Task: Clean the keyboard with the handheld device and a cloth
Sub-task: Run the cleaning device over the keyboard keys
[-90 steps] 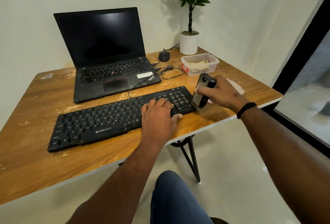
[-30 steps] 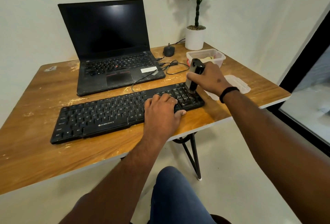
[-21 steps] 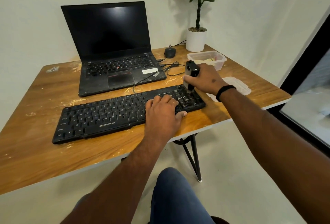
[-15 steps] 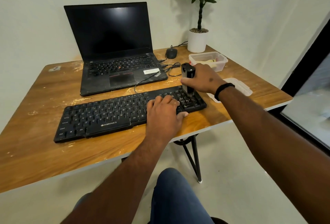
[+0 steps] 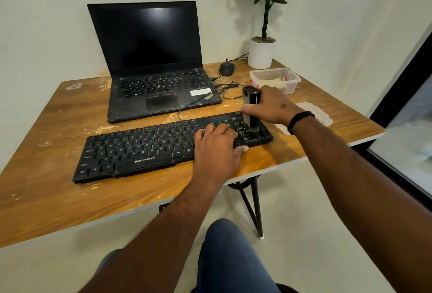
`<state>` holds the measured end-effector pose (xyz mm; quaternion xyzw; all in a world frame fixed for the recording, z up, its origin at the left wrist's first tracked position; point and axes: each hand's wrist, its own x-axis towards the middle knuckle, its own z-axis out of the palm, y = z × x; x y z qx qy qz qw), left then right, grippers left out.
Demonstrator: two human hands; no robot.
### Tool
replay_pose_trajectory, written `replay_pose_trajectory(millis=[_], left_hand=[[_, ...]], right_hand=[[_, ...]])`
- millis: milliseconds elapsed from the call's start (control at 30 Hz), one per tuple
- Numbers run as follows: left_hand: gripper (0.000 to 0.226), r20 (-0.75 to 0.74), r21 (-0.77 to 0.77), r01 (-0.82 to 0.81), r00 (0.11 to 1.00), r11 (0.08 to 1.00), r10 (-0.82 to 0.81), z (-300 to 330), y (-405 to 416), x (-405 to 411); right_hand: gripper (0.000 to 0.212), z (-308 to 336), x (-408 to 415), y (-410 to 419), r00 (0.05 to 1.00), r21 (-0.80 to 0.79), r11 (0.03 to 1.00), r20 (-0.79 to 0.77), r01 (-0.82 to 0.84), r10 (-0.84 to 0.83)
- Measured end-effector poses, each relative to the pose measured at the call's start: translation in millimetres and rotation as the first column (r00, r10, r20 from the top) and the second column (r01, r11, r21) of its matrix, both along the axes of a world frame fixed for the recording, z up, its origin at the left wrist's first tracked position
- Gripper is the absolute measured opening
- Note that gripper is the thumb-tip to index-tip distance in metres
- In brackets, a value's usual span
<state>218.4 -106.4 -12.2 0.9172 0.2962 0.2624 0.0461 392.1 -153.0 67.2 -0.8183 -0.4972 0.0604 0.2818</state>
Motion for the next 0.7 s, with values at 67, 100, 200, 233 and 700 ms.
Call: replay_pose_trajectory(millis=[67,100,200,233,700], left_hand=[[0.052,0.0,-0.005,0.001,1.0,1.0,-0.001,-1,1,-1],[0.052,0.0,-0.006,0.001,1.0,1.0,-0.001,-1,1,-1],[0.052,-0.001,-0.001,-0.001,1.0,1.0,0.001,0,0,0],[0.052,-0.002,0.0,0.001,1.0,1.0,-0.001,0,0,0],[0.051,0.002,-0.006,0.002,1.0,1.0,-0.002,1,-1,-2]], right_hand=[[0.025,-7,-5,-3,0.997,0.081,0.996,0.074,0.021,-0.027],[0.025,-10,-5,-4,0.998,0.073,0.997,0.06,0.016,-0.02],[0.025,-3,-2,-10,0.998,-0.018,0.999,-0.048,-0.032,0.032],[0.026,-2,-2,-11,1.0,0.006,1.0,-0.003,-0.026,0.026],[0.029,0,-9,-21,0.999,-0.076,0.997,-0.022,-0.028,0.026]])
